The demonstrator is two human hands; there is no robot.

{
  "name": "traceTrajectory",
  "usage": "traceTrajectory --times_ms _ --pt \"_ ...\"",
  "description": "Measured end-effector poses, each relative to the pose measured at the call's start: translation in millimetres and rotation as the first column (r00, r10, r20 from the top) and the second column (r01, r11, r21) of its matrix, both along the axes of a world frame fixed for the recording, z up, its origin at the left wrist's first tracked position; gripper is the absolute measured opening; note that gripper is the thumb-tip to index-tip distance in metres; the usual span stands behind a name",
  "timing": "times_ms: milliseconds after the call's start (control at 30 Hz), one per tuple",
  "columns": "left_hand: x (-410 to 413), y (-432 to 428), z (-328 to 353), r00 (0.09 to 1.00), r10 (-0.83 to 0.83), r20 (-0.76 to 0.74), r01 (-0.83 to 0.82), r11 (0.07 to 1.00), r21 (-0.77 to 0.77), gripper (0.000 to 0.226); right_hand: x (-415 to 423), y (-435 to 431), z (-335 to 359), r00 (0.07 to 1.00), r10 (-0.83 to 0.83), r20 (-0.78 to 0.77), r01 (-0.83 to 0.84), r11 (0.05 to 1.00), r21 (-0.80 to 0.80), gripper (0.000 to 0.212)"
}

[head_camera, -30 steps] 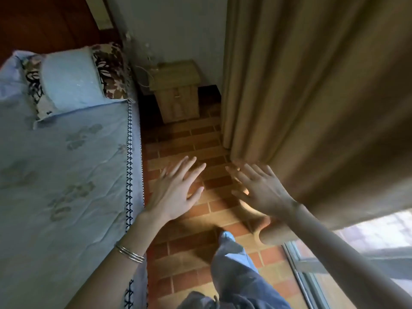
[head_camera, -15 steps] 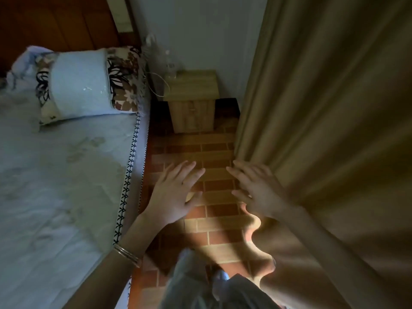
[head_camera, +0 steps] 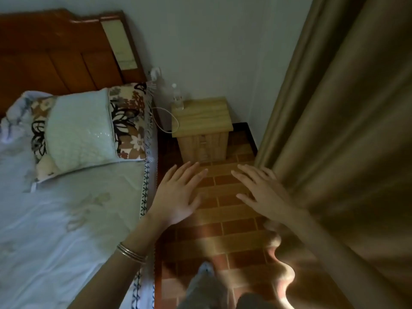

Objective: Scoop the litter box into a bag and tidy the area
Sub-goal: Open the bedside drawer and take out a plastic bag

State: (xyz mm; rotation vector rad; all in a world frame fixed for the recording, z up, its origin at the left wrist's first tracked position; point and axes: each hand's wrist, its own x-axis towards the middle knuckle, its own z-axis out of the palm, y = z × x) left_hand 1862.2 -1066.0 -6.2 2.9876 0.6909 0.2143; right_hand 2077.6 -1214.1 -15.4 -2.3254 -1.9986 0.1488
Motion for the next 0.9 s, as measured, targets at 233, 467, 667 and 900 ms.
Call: traceTrajectory --times_ms 233,467,667,900 --pt "29.0 90.9 -14.1 0.998 -0.001 -0.055 0.0 1.0 -0.007 0.057 25.4 93.9 -7.0 1.0 -0.013 -0.011 0.012 1.0 -0.024 0.06" --pt "75.0 167.5 -39.1 0.994 0.056 -0.091 -0.061 0.997 -0.047 0.057 79.6 179.3 -30.7 0.999 0.031 -0.022 -0.032 0.996 -0.082 0.06" --pt "139.3 242.9 -30.5 0.99 0.129 -0.055 -0.13 0.991 -0.018 0.056 148.6 271.0 -24.5 0.996 0.092 -0.009 -0.092 0.994 -0.064 0.059" --pt "202.4 308.5 -19.4 0.986 0.166 -0.019 -0.167 0.986 -0.03 0.054 212.6 349.3 -10.8 0.99 0.139 -0.021 -0.14 0.988 -0.062 0.063"
